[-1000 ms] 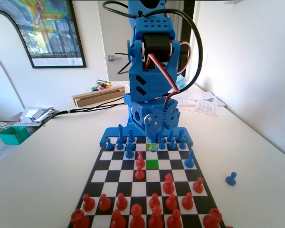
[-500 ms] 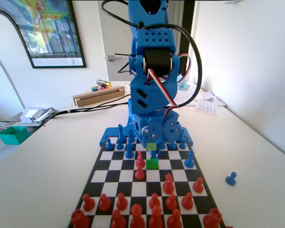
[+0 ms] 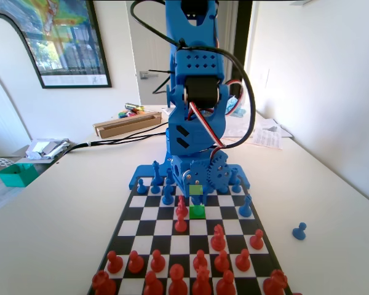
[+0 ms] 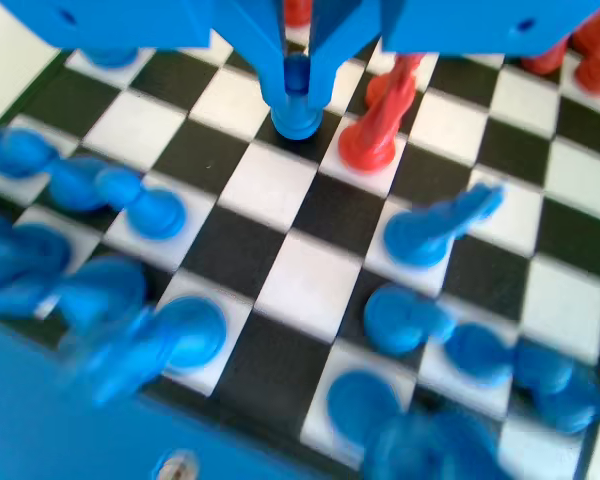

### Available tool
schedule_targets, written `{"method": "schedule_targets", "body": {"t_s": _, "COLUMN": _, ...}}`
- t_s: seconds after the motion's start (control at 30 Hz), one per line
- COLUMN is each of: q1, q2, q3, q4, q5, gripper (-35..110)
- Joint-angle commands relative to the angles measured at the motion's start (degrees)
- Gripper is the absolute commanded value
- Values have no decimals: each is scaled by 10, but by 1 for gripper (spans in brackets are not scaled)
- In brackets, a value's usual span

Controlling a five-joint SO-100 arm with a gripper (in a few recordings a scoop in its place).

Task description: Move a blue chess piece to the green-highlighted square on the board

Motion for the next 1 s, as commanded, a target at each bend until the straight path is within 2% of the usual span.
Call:
{"method": "schedule_targets", "body": {"t_s": 0.0, "q1": -8, "q2": 20, "q3": -1, "q4": -5, "q5": -8, "gripper": 1}}
{"method": "schedule_targets", "body": {"t_s": 0.1, "q1": -8, "q2": 20, "q3": 2, "q4": -11, "q5": -6, "gripper": 1}}
{"method": "schedule_targets", "body": {"t_s": 0.3, "q1": -6, "q2": 22, "q3": 5, "q4": -29, "q5": 11, "gripper": 15}}
{"method": "schedule_targets", "body": {"t_s": 0.57, "q1": -4, "q2": 40, "q3": -16, "q4": -17, "q5": 28, "gripper": 17}}
{"method": "schedule_targets", "body": {"t_s": 0.73, "q1": -12, "q2": 84, "q3": -68, "q4": 49, "q5": 65, "gripper": 17}}
{"method": "schedule_targets", "body": {"t_s": 0.97, "q1": -26, "q2": 185, "q3": -167, "q4": 206, "q5": 112, "gripper": 16}}
